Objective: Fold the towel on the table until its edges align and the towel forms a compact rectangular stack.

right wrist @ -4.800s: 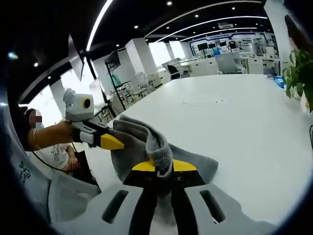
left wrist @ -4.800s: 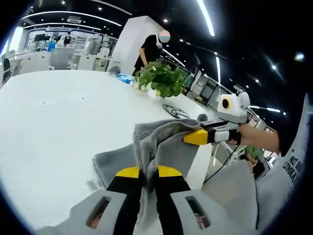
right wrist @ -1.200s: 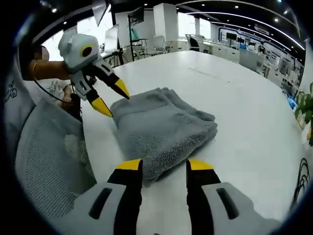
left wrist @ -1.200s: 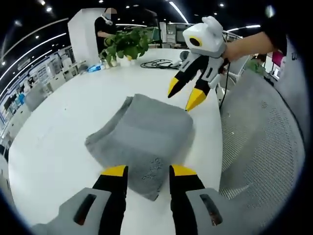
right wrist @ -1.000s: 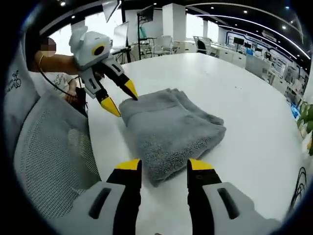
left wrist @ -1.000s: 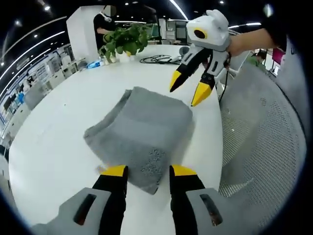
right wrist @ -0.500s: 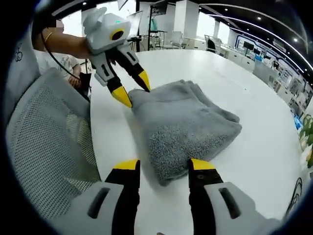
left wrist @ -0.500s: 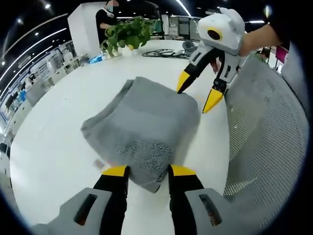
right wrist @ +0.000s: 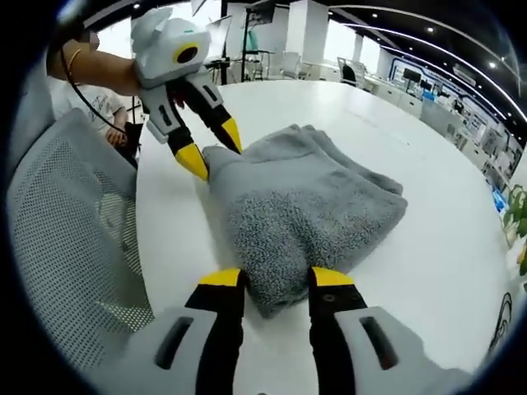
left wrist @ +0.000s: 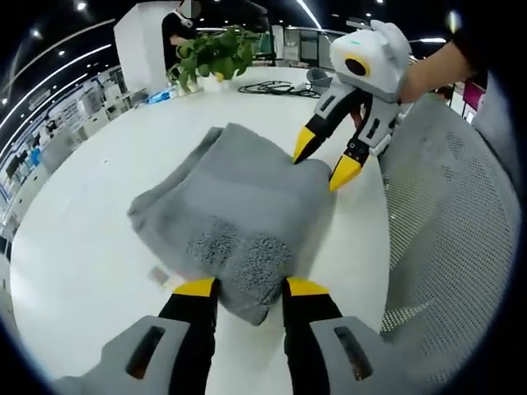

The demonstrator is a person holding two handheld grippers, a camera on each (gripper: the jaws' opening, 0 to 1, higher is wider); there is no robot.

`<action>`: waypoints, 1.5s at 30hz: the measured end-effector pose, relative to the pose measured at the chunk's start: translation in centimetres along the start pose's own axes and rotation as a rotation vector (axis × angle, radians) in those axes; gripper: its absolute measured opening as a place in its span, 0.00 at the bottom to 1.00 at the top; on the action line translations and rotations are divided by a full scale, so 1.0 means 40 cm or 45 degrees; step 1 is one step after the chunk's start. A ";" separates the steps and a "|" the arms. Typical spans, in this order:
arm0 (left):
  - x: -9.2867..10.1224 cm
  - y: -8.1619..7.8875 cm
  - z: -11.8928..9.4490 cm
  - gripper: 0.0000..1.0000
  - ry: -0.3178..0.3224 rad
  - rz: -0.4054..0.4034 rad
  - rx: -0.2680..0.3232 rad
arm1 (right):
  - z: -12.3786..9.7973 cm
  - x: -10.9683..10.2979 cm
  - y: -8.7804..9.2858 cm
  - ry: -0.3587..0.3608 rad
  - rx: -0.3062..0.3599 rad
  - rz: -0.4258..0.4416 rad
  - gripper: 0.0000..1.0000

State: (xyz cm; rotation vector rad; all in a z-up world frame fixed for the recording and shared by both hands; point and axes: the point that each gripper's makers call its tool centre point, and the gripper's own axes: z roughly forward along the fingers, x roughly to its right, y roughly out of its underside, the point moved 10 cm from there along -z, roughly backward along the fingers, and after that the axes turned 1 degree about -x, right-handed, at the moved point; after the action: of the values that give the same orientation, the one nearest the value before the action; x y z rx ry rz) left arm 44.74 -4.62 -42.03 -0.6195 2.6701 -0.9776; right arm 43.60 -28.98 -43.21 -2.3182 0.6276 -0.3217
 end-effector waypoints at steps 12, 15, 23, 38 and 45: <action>-0.046 -0.020 0.041 0.28 -0.020 -0.070 0.018 | 0.022 0.063 -0.015 0.033 0.015 0.118 0.26; -0.055 -0.035 0.046 0.26 0.001 -0.148 0.027 | 0.035 0.092 -0.016 0.029 0.024 0.153 0.25; -0.123 -0.039 0.086 0.24 -0.006 -0.209 0.064 | 0.062 0.147 -0.035 0.067 0.036 0.155 0.25; -0.189 -0.055 0.117 0.22 -0.035 -0.263 0.126 | 0.109 0.231 -0.076 0.073 0.051 0.229 0.23; -0.214 -0.068 0.123 0.22 -0.042 -0.242 0.122 | 0.116 0.247 -0.083 0.100 0.065 0.242 0.23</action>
State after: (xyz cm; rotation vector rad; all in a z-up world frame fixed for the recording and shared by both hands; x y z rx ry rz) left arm 54.88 -5.29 -43.35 -0.8726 2.5542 -1.1257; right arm 54.99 -29.39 -43.75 -2.1855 0.8623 -0.3364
